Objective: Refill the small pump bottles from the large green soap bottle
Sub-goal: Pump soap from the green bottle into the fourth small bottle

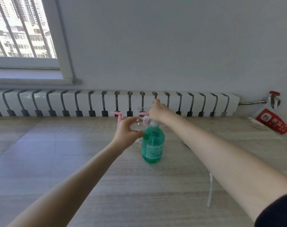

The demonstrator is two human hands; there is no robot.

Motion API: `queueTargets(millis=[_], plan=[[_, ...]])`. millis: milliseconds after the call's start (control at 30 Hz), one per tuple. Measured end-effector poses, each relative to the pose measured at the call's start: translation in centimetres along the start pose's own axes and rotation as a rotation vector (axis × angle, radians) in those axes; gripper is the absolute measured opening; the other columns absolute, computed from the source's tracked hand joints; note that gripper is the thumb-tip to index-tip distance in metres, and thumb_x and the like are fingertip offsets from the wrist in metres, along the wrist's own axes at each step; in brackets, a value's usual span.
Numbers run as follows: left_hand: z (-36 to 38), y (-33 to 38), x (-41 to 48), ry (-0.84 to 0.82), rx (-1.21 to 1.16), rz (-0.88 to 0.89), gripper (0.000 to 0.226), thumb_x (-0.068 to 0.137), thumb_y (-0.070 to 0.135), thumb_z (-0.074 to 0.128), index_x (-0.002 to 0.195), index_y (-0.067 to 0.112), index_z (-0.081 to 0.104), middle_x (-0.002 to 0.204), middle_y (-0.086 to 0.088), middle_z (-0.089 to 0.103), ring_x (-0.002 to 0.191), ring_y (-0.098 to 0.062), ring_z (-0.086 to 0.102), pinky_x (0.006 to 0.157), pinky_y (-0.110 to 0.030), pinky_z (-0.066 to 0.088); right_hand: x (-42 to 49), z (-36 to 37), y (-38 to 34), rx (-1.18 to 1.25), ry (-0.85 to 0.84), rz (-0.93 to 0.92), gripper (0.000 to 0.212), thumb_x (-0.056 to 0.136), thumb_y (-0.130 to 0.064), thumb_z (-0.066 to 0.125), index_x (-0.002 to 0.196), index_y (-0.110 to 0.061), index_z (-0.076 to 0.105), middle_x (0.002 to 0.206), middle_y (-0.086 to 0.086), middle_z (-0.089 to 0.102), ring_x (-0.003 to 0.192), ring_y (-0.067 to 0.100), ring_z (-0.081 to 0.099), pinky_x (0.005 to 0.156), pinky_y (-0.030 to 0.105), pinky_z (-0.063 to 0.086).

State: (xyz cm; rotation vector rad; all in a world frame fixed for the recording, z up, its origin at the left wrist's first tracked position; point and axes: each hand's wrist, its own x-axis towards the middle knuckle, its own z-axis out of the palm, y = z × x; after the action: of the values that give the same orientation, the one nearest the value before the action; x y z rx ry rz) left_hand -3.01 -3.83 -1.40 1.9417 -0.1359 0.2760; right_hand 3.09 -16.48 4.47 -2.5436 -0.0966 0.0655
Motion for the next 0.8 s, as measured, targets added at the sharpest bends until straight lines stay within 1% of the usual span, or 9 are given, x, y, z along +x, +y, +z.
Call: queueTargets(millis=[67,167,267,433,533,600,667,733,800], plan=[[0.0,0.1,-0.2,0.002,-0.006,-0.009,0.054,0.074,-0.002,0.074,0.124,0.009,0.058,0.121,-0.003,0.059,0.111,-0.013,0.055,0.094,-0.029,0.049,-0.2,0.0,-0.2,-0.008,0.011,0.002,0.067,0.091,-0.008,0.045,0.148,-0.014,0.013,0.138,0.019,0.037,0.107,0.031,0.052,0.077,0.036,0.046],[-0.1,0.3,-0.2,0.008,0.001,-0.011,0.051,0.074,-0.001,0.074,0.122,0.010,0.059,0.118,-0.001,0.060,0.111,-0.014,0.055,0.100,-0.035,0.046,-0.4,-0.3,-0.3,0.018,0.012,0.028,0.068,0.090,-0.006,0.046,0.149,-0.011,0.012,0.140,0.019,0.036,0.113,0.032,0.050,0.080,0.036,0.045],[-0.1,0.7,-0.2,0.003,-0.050,-0.029,0.048,0.075,-0.003,0.073,0.119,0.011,0.059,0.120,-0.001,0.060,0.099,-0.017,0.064,0.094,-0.036,0.052,-0.5,-1.0,-0.6,0.032,0.014,0.013,0.067,0.091,-0.007,0.041,0.149,-0.006,0.008,0.140,0.021,0.036,0.109,0.031,0.050,0.068,0.031,0.040],[-0.1,1.0,-0.1,0.006,-0.035,-0.025,0.047,0.075,0.000,0.074,0.117,0.014,0.060,0.117,0.002,0.060,0.111,-0.015,0.056,0.100,-0.041,0.047,-0.7,-1.6,-1.0,0.006,0.038,-0.058,0.062,0.092,-0.010,0.036,0.148,-0.004,0.008,0.138,0.022,0.037,0.102,0.030,0.054,0.056,0.029,0.036],[-0.1,0.9,-0.2,-0.002,-0.041,-0.040,0.047,0.076,-0.001,0.073,0.118,0.013,0.059,0.123,-0.003,0.059,0.100,-0.018,0.063,0.095,-0.039,0.052,-0.7,-1.4,-0.9,0.040,0.004,-0.046,0.063,0.092,-0.005,0.035,0.148,-0.004,0.006,0.137,0.022,0.040,0.098,0.027,0.053,0.063,0.030,0.041],[0.0,0.9,-0.1,0.005,-0.025,-0.029,0.047,0.075,0.000,0.074,0.118,0.013,0.059,0.117,0.002,0.059,0.106,-0.016,0.059,0.098,-0.040,0.049,-0.8,-1.4,-0.8,0.054,-0.007,-0.026,0.067,0.092,-0.002,0.037,0.149,-0.005,0.004,0.138,0.022,0.039,0.096,0.026,0.054,0.067,0.030,0.045],[0.1,0.9,0.0,0.010,-0.018,-0.028,0.047,0.075,0.000,0.074,0.118,0.012,0.060,0.111,0.005,0.058,0.111,-0.013,0.054,0.101,-0.041,0.046,-0.8,-1.4,-0.6,0.060,-0.014,-0.013,0.067,0.092,-0.001,0.038,0.150,-0.005,0.003,0.141,0.022,0.036,0.108,0.028,0.053,0.079,0.033,0.046],[0.2,0.9,0.0,0.008,-0.028,-0.032,0.047,0.075,-0.001,0.073,0.118,0.011,0.060,0.110,0.005,0.058,0.111,-0.013,0.054,0.101,-0.040,0.047,-0.9,-1.4,-0.6,0.050,-0.026,-0.010,0.065,0.093,0.001,0.036,0.150,-0.006,0.004,0.146,0.021,0.032,0.124,0.031,0.045,0.095,0.035,0.041],[0.3,0.6,0.1,0.010,-0.034,-0.026,0.047,0.075,-0.001,0.073,0.119,0.011,0.060,0.111,0.004,0.059,0.110,-0.013,0.055,0.098,-0.036,0.049,-0.8,-1.3,-0.5,0.032,-0.044,-0.008,0.063,0.095,0.000,0.033,0.150,-0.006,0.003,0.146,0.021,0.032,0.128,0.032,0.042,0.100,0.037,0.039]])
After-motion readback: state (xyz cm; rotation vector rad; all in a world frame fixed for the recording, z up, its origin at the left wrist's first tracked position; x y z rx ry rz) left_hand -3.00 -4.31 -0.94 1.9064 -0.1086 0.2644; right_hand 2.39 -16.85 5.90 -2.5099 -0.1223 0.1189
